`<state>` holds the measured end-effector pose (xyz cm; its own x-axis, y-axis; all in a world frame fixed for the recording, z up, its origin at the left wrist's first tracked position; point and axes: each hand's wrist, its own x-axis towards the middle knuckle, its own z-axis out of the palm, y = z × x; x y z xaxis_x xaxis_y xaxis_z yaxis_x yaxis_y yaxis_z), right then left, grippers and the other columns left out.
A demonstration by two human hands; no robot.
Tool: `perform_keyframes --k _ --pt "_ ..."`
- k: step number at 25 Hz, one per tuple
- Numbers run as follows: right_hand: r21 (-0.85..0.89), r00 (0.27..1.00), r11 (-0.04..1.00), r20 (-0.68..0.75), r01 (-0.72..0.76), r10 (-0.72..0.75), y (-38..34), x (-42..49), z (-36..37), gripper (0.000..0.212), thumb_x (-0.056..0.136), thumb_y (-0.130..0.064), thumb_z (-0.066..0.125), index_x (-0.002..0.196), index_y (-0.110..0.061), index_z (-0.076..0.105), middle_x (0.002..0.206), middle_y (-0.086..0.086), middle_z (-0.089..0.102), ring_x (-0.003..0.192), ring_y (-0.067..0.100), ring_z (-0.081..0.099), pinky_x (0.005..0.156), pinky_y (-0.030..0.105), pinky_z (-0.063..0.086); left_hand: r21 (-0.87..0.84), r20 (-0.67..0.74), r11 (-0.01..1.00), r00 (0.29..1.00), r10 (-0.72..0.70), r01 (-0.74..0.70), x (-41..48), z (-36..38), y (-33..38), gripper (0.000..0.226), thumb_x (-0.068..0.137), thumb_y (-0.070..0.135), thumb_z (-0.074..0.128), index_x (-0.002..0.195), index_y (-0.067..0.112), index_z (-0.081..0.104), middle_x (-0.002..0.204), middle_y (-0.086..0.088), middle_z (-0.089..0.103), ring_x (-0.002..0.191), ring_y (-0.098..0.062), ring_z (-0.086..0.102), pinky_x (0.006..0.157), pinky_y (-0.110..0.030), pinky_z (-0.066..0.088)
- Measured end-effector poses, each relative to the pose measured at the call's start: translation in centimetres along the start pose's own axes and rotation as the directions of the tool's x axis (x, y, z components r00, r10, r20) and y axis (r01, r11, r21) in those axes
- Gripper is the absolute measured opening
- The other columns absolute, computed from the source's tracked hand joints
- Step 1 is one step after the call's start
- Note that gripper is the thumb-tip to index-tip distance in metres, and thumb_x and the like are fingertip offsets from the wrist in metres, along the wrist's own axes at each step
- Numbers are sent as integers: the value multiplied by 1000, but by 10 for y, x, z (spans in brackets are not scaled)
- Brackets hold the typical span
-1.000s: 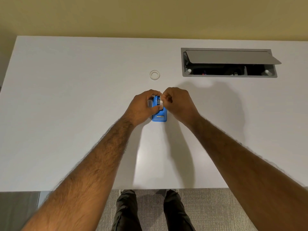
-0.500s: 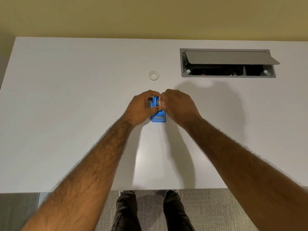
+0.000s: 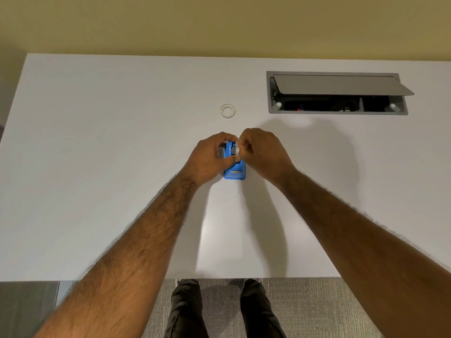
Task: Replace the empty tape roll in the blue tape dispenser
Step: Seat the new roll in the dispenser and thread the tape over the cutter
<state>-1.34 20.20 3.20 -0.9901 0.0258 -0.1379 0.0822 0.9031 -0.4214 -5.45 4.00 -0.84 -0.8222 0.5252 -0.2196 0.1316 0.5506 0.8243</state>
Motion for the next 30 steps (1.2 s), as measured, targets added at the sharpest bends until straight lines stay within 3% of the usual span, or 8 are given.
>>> perform_keyframes --k 11,15,19,22,24,26,28,30 --pt "-172 991 976 -15 131 -135 -4 -11 -3 18 91 -25 61 95 -7 60 85 9 58 72 17 44 66 30 40 14 12 1000 1000 -17 17 1 -1 2 45 84 34 79 125 25 63 120 10 69 109 -9 63 98 -25 48" --pt "-80 999 996 -6 46 -46 -8 -3 -1 16 92 -24 55 89 -8 56 80 4 46 71 17 45 67 25 34 17 3 999 1000 -27 27 0 -1 3 44 84 32 79 124 26 64 119 11 69 107 -8 63 88 -9 42" --pt "14 1000 1000 25 12 -12 -2 -3 0 20 94 -21 51 96 -5 62 81 4 55 72 17 51 72 32 49 6 1 1000 1000 -19 19 -1 -1 5 44 82 31 80 122 26 63 119 12 68 108 -7 63 91 -16 46" --pt "257 980 956 -99 -144 174 1 -18 -1 19 92 -22 55 108 -17 64 88 -8 62 73 10 58 70 19 47 -1 0 999 999 -39 39 -2 0 7 42 82 26 81 119 27 61 115 14 66 103 -5 61 82 -5 40" --pt "498 897 804 -108 -325 429 -4 -31 -2 15 89 -18 57 99 -17 67 85 -5 68 70 13 64 65 23 54 12 7 999 999 -31 31 -1 1 7 44 81 21 81 118 27 59 118 12 66 105 -8 62 81 -4 38" --pt "751 734 407 148 -519 663 -14 -39 -4 13 88 -12 56 91 -9 68 79 7 71 59 17 65 53 27 56 17 -6 1000 1000 -15 15 -2 1 4 46 79 18 82 117 27 58 121 10 65 109 -11 62 87 -10 41" --pt "802 578 -36 460 -596 674 -27 -42 -5 14 87 -7 55 93 -1 67 75 12 69 50 16 60 44 23 49 25 -32 1000 999 13 -12 -3 2 2 46 78 15 82 116 25 58 123 8 63 110 -13 63 93 -20 48" --pt "770 529 -251 599 -587 601 -33 -42 -3 15 86 -5 53 91 1 66 70 13 67 47 14 57 41 19 44 52 -40 998 998 43 -41 -5 3 -2 44 78 14 81 115 22 58 124 5 62 110 -14 63 99 -34 52"
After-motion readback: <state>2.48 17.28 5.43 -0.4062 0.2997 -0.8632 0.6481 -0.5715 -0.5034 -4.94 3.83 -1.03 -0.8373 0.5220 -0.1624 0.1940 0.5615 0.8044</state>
